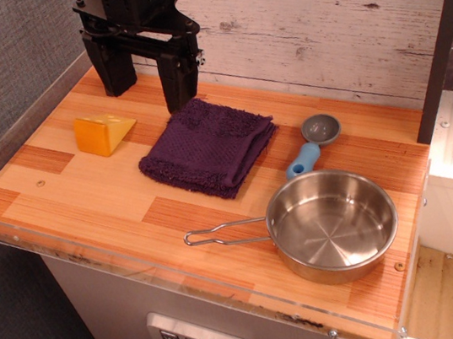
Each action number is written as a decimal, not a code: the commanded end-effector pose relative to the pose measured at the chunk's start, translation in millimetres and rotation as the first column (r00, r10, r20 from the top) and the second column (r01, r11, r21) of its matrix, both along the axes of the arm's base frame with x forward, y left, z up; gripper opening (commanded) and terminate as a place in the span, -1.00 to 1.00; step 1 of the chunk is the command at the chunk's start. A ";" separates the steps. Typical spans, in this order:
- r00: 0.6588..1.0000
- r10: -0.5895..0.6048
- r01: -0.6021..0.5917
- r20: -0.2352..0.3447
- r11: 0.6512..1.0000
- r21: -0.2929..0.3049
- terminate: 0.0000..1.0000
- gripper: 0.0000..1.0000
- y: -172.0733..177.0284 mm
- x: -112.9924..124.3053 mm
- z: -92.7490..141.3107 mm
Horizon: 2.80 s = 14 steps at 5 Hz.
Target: Put the silver pot onto the purple rag.
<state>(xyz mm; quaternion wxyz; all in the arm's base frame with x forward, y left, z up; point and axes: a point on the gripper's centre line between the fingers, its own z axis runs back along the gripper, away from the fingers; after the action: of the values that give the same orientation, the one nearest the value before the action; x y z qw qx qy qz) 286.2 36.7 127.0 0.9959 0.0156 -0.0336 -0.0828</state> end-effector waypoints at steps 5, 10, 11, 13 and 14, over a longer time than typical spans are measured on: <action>0.999 -0.042 0.042 -0.030 0.999 -0.010 -1.00 1.00 -62.7 -11.4 -53.7; 0.997 -0.064 0.065 -0.034 0.998 0.024 -1.00 -1.00 -97.9 7.7 -100.8; 0.997 -0.067 0.067 -0.026 0.998 0.015 -1.00 -1.00 -100.9 6.5 -100.0; 0.999 -0.045 0.045 0.004 0.998 -0.041 -1.00 -1.00 -104.8 6.5 -90.5; 0.999 0.005 0.000 0.043 0.994 -0.110 -1.00 -1.00 -103.5 7.2 -64.4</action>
<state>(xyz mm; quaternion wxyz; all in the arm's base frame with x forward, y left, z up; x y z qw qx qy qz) 289.3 -68.0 49.7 0.9957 -0.0370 -0.0373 -0.0767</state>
